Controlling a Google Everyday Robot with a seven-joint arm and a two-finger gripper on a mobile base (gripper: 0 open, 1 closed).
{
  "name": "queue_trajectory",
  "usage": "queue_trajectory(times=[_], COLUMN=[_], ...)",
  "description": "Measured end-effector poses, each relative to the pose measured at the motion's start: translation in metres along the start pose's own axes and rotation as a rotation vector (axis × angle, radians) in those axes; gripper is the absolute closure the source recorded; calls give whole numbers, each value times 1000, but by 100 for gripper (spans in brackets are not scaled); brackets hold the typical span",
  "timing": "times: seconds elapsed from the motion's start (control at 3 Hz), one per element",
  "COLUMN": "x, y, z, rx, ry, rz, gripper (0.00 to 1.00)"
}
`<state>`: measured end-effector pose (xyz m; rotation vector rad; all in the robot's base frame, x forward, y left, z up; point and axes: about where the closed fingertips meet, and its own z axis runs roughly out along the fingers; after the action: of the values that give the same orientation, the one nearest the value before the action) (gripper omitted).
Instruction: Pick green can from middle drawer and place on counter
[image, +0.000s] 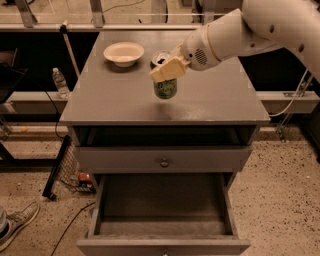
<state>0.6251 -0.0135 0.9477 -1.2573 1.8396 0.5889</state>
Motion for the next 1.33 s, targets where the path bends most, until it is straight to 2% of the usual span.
queue_trajectory(times=[0.33,1.0,1.33], x=[13,40,39], y=[-24,-48,-47], z=[14,32,35], rx=[8,12,8], ry=[-7,3,4], rz=[120,235,232], gripper=[100,99,75])
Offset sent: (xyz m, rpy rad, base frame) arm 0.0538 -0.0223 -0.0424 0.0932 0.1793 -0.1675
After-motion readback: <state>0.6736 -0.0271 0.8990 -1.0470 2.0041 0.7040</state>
